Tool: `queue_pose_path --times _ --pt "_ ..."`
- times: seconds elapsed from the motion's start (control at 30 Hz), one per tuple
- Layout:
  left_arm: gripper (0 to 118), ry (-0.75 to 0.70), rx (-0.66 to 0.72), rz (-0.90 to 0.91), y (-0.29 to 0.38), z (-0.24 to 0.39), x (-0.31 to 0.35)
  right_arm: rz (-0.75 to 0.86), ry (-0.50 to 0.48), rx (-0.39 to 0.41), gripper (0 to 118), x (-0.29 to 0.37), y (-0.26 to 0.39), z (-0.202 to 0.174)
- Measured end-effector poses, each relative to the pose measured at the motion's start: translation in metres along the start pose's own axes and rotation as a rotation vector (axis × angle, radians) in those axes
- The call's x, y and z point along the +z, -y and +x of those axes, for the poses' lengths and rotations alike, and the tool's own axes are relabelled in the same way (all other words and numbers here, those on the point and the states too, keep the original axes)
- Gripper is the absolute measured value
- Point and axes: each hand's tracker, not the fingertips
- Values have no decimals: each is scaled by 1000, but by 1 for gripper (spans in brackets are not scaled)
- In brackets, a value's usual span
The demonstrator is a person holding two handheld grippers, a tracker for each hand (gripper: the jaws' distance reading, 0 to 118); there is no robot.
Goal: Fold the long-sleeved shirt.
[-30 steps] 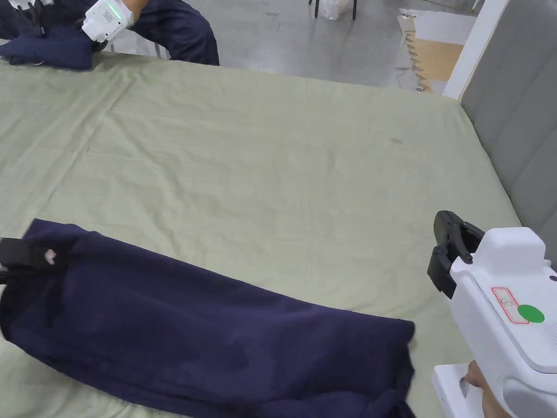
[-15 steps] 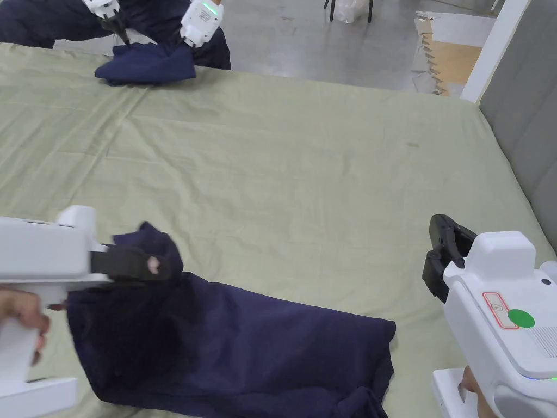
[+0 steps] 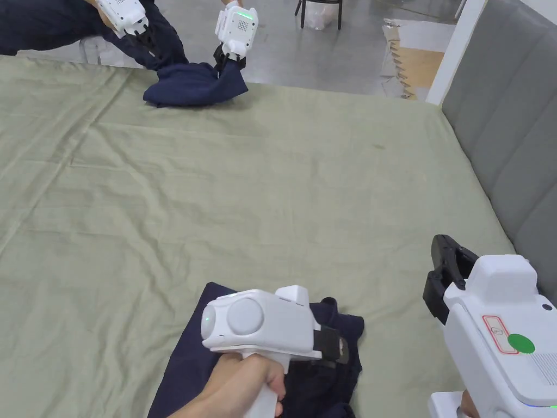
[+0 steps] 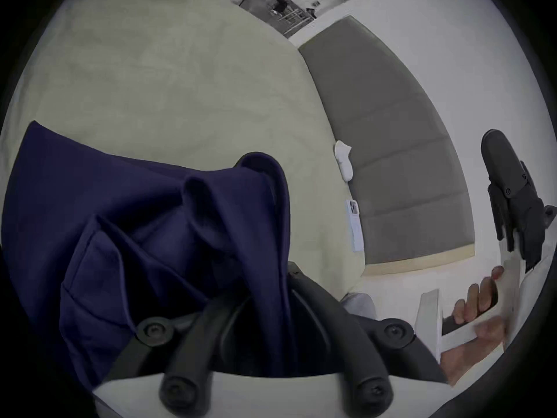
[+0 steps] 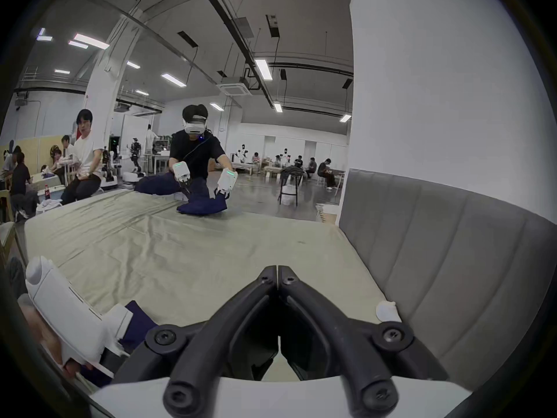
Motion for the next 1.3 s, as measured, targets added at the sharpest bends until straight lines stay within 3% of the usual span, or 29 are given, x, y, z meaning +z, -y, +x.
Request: queue_pose_path --times 0.03,0.07,0.1,0.13,0.17,0.23,0.37,0.43,0.47,0.5,0.53,0.63,0.77,0.87,1.03,1.3 --pt "43 25 -5 -7 -2 4 9 2 3 -15 0 1 0 1" --pt "43 76 -25 2 -2 10 21 4 -1 -19 0 2 0 3" --pt "81 111 -56 44 -3 15 38 6 -1 -24 0 2 0 3" --pt "104 130 -89 78 -3 19 57 10 2 -27 0 2 0 4" --pt "110 156 -106 125 -4 18 79 14 0 -32 0 3 0 4" --pt "109 191 -123 217 -6 14 124 17 -4 -46 0 3 1 5" --pt "111 80 -57 248 -18 -34 148 13 -8 -61 0 3 6 5" --pt "102 36 28 199 -21 -65 139 5 -18 -80 0 3 9 5" --pt "86 56 77 173 -18 -80 128 3 -18 -81 0 3 10 5" --pt "58 70 110 146 -16 -95 115 -3 -16 -81 0 4 12 5" --pt "38 54 158 114 -13 -105 101 -9 -18 -85 0 4 14 6" --pt "16 -26 163 47 5 -118 65 -20 -15 -95 0 6 16 8" --pt "7 150 162 21 23 -100 43 -30 -5 -75 0 11 20 11" --pt "6 123 78 -70 32 -73 14 -41 0 -79 0 11 23 13" --pt "5 142 76 -146 55 -49 -28 -66 -5 -85 0 15 31 12" --pt "5 177 -5 -147 55 -30 -17 -92 -9 -92 0 16 32 19"
